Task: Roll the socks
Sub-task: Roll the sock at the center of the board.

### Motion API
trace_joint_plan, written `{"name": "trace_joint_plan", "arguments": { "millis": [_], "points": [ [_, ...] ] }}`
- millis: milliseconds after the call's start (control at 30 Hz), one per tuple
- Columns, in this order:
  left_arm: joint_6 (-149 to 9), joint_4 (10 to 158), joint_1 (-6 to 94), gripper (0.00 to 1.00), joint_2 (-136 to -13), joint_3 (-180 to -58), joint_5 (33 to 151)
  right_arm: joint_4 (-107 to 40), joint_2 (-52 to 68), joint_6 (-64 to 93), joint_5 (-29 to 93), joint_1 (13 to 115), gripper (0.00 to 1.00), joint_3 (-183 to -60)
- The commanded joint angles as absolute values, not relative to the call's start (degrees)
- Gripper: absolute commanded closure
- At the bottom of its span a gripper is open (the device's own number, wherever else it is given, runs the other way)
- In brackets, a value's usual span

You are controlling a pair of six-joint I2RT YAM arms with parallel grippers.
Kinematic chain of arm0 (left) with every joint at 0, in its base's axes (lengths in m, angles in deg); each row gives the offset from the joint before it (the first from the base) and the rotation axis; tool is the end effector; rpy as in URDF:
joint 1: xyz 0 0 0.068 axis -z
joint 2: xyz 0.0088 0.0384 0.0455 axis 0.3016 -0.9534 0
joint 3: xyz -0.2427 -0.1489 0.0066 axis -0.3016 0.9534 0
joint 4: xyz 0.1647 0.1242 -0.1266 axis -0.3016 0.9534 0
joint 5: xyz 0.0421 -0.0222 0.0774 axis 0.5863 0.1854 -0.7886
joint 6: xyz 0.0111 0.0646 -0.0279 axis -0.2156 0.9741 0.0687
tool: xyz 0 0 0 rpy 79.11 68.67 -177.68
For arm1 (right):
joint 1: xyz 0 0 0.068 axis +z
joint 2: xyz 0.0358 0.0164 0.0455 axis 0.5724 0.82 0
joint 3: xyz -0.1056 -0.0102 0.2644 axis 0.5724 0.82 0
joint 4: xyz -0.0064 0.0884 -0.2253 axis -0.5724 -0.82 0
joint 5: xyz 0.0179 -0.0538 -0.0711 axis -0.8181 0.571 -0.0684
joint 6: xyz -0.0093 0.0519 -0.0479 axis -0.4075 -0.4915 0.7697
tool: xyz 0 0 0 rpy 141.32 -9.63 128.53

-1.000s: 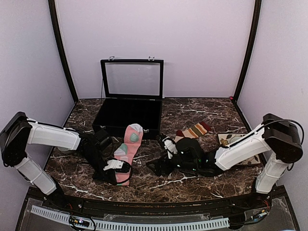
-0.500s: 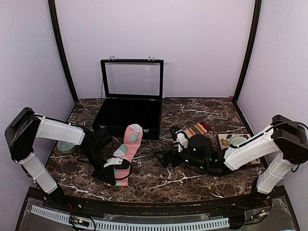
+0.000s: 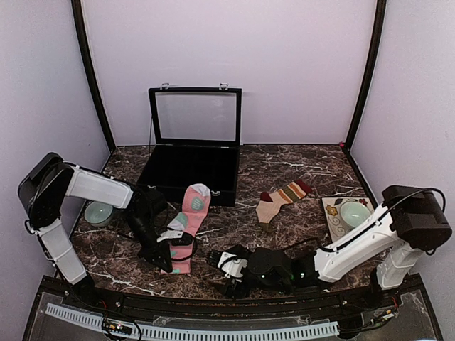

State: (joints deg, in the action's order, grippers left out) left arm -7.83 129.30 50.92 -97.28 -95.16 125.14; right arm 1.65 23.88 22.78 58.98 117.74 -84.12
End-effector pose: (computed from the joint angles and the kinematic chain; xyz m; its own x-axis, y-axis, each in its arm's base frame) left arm 0.1825 -0.1666 0.1354 -0.2322 0.8483 -0.4758 0.8854 -0.0182 -0.4645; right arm 0.0617 0.3338 0.1747 -0.0287 -0.4168 -0.9086 -0.8985 0.4091 -0.1593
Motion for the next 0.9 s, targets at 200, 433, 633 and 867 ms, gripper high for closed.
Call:
{"name": "trace_joint_plan", "arguments": {
  "millis": [200, 433, 633, 867],
  "points": [
    [-5.7, 133.2, 50.2, 0.93, -101.3, -99.4, 125.6, -2.5, 38.9, 43.6, 48.6, 119.0, 0.26, -102.6],
    [-5.1, 134.2, 50.1, 0.93, -101.7, -99.6, 124.9, -5.8, 45.6, 45.0, 41.0, 116.7, 0.52, -111.0],
    [-4.4, 134.7, 50.0, 0.92, -101.6, -99.2, 125.2, -6.2, 48.4, 44.1, 39.0, 114.8, 0.52, -111.5],
    [-3.5, 135.5, 50.1, 0.91, -101.1, -99.1, 125.5, -6.7, 50.5, 44.3, 38.6, 113.0, 0.54, -114.6]
  ]
}}
